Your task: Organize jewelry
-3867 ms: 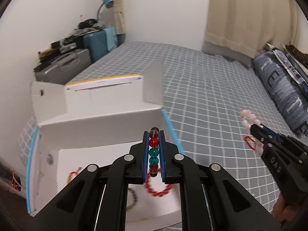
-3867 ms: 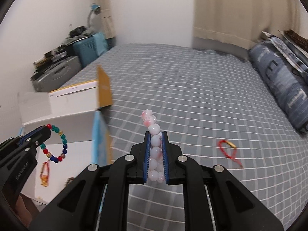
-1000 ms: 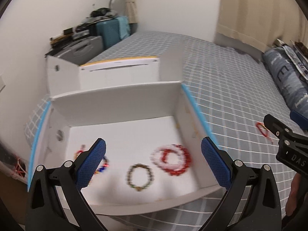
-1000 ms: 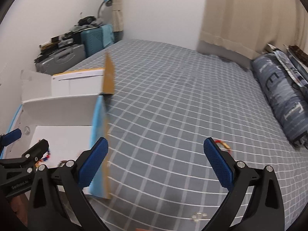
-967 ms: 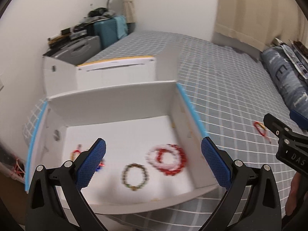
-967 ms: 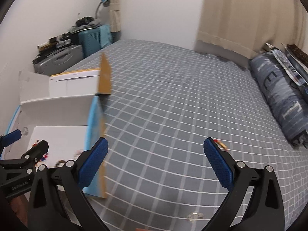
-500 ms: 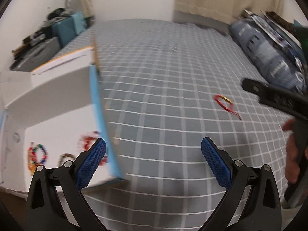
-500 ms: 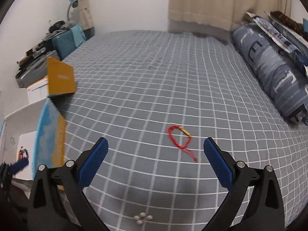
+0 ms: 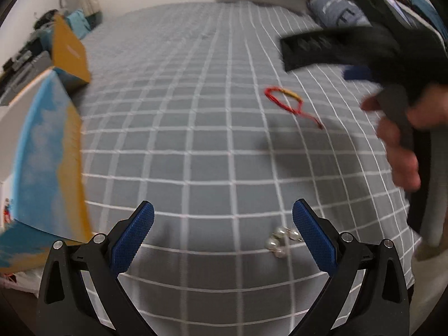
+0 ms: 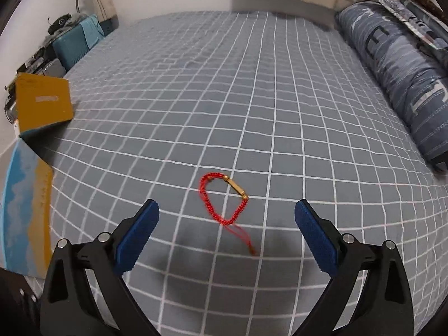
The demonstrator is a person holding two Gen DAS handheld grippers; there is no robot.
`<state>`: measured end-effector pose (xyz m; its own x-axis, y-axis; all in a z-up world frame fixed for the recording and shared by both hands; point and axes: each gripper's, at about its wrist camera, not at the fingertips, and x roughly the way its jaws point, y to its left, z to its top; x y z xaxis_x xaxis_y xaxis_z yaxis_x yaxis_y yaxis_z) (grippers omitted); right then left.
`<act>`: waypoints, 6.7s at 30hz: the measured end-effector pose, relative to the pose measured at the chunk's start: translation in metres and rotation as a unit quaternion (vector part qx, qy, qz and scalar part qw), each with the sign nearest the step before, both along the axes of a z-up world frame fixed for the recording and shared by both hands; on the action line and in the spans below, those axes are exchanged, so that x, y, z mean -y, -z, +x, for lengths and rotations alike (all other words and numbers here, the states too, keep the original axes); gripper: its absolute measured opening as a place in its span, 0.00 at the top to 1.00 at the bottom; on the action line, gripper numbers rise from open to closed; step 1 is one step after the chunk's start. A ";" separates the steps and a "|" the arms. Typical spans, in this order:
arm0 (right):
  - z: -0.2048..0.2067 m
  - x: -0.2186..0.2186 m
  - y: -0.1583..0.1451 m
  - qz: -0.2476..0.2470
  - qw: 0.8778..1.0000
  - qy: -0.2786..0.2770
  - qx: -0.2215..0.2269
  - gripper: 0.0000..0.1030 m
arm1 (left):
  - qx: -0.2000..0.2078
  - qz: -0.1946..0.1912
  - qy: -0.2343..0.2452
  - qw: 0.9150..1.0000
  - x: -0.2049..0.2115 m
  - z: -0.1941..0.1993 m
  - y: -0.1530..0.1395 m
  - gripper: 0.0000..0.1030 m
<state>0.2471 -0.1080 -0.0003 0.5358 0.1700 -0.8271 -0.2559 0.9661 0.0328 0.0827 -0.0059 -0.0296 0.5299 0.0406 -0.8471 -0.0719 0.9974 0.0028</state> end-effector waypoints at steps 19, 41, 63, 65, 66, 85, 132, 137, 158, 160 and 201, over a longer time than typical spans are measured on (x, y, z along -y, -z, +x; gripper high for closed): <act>0.038 -0.007 0.065 0.002 0.997 -0.017 -0.072 0.33 | -0.037 0.001 0.030 0.999 0.030 0.001 0.052 0.06; 0.046 -0.010 0.071 0.008 0.996 0.000 -0.089 0.94 | -0.063 -0.008 0.009 0.998 0.007 -0.001 0.042 0.78; 0.038 -0.004 0.051 0.012 0.998 0.011 -0.064 0.94 | -0.045 -0.016 0.015 0.999 0.004 0.000 0.022 0.79; 0.035 -0.002 0.045 0.012 0.998 0.015 -0.058 0.94 | -0.040 -0.018 0.013 0.999 0.002 0.001 0.017 0.79; 0.034 -0.002 0.043 0.012 0.998 0.016 -0.055 0.94 | -0.039 -0.019 0.012 0.999 0.000 0.001 0.015 0.79; -0.017 -0.013 0.000 0.021 1.000 0.009 -0.014 0.94 | 0.015 -0.016 -0.030 0.999 -0.046 0.016 -0.035 0.79; -0.174 -0.322 -0.065 0.047 0.972 -0.225 0.044 0.94 | 0.066 0.005 -0.259 0.964 -0.330 -0.119 -0.099 0.78; -0.175 -0.336 -0.043 0.022 0.972 -0.231 0.027 0.94 | 0.052 0.004 -0.267 0.962 -0.342 -0.125 -0.085 0.78; -0.189 -0.340 -0.049 0.042 0.969 -0.241 0.046 0.26 | 0.049 0.022 -0.278 0.959 -0.347 -0.124 -0.081 0.30; -0.193 -0.333 -0.058 0.044 0.969 -0.234 0.061 0.18 | 0.063 0.026 -0.284 0.956 -0.345 -0.132 -0.089 0.24; -0.332 -0.240 -0.054 0.060 0.973 -0.173 0.143 0.07 | 0.144 0.066 -0.260 0.952 -0.278 -0.275 -0.098 0.06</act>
<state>-0.0849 0.1318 0.0540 0.6339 0.4676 -0.6161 -0.5810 0.8136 0.0196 -0.1926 0.2717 0.0685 0.6189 0.4574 -0.6386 -0.5731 0.8189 0.0311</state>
